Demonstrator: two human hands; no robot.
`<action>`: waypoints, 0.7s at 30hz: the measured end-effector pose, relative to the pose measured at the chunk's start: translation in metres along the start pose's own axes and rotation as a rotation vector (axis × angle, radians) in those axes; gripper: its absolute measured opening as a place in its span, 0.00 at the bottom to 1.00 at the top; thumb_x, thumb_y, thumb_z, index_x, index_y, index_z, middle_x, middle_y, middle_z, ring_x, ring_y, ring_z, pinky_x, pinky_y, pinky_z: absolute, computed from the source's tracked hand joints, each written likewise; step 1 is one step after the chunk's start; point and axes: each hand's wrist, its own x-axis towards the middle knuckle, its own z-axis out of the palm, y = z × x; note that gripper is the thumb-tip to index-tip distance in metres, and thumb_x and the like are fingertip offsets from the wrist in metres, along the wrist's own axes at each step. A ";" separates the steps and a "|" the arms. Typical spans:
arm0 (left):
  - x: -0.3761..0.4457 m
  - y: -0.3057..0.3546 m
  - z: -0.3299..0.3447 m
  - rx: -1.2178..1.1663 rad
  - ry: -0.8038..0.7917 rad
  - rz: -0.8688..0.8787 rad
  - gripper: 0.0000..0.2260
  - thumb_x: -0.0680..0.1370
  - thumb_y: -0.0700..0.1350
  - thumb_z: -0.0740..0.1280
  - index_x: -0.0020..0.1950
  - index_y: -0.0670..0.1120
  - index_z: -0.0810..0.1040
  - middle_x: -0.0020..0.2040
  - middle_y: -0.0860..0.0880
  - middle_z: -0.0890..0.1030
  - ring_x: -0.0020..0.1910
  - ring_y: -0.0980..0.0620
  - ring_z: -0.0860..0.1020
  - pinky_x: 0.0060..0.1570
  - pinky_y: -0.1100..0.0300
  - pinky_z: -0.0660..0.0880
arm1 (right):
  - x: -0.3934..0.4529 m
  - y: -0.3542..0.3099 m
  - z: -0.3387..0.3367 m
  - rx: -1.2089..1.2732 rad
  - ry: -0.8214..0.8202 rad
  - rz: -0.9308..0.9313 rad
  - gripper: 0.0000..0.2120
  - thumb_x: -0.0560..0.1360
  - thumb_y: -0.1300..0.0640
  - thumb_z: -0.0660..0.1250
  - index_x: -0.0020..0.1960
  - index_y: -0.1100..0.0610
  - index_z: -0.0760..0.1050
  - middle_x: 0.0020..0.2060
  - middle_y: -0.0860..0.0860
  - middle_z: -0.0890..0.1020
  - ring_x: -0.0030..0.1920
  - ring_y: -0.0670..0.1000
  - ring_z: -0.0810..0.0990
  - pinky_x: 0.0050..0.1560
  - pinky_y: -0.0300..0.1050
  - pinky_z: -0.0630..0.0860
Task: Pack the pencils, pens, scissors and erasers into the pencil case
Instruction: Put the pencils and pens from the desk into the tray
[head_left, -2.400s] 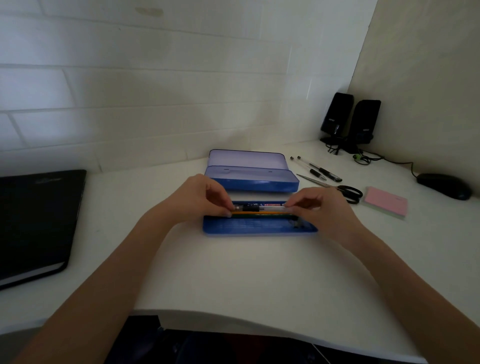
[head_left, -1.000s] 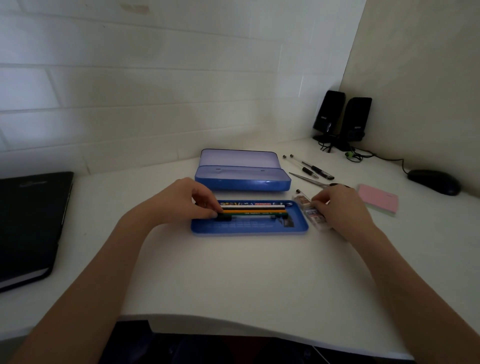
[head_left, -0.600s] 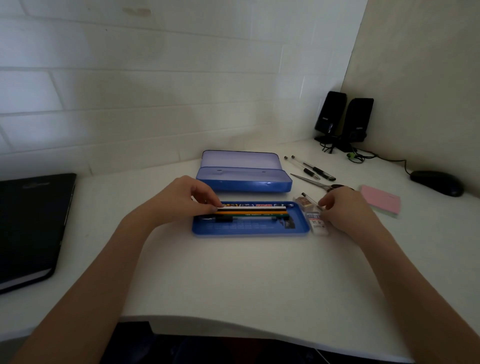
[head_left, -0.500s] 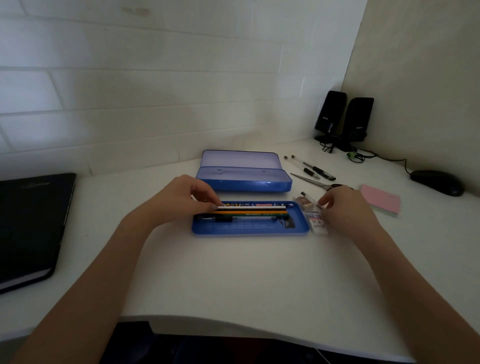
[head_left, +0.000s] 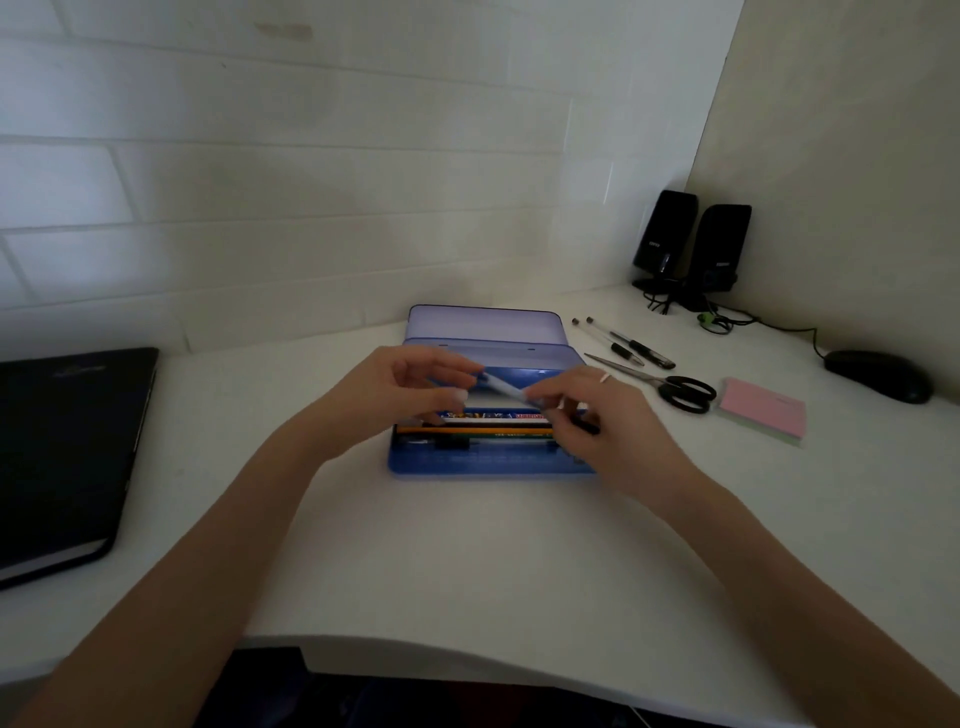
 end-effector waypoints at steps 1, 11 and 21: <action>0.000 0.000 0.003 -0.008 -0.034 -0.007 0.11 0.72 0.37 0.71 0.50 0.51 0.83 0.48 0.50 0.85 0.45 0.51 0.83 0.44 0.62 0.80 | 0.000 -0.004 0.004 -0.005 -0.013 -0.037 0.15 0.74 0.67 0.64 0.55 0.52 0.80 0.43 0.45 0.77 0.43 0.35 0.75 0.42 0.24 0.69; 0.000 0.003 0.015 -0.124 0.028 0.082 0.06 0.71 0.38 0.71 0.47 0.43 0.84 0.38 0.44 0.85 0.36 0.50 0.83 0.39 0.63 0.79 | 0.001 -0.009 0.015 -0.073 0.125 -0.193 0.13 0.73 0.64 0.68 0.56 0.53 0.79 0.44 0.43 0.77 0.45 0.42 0.74 0.47 0.29 0.71; 0.003 -0.010 0.024 0.375 0.671 0.552 0.08 0.74 0.46 0.70 0.43 0.41 0.81 0.34 0.49 0.83 0.29 0.56 0.81 0.32 0.64 0.78 | 0.001 -0.012 0.014 0.053 0.139 -0.033 0.18 0.78 0.58 0.63 0.66 0.48 0.69 0.43 0.45 0.81 0.47 0.39 0.77 0.48 0.27 0.71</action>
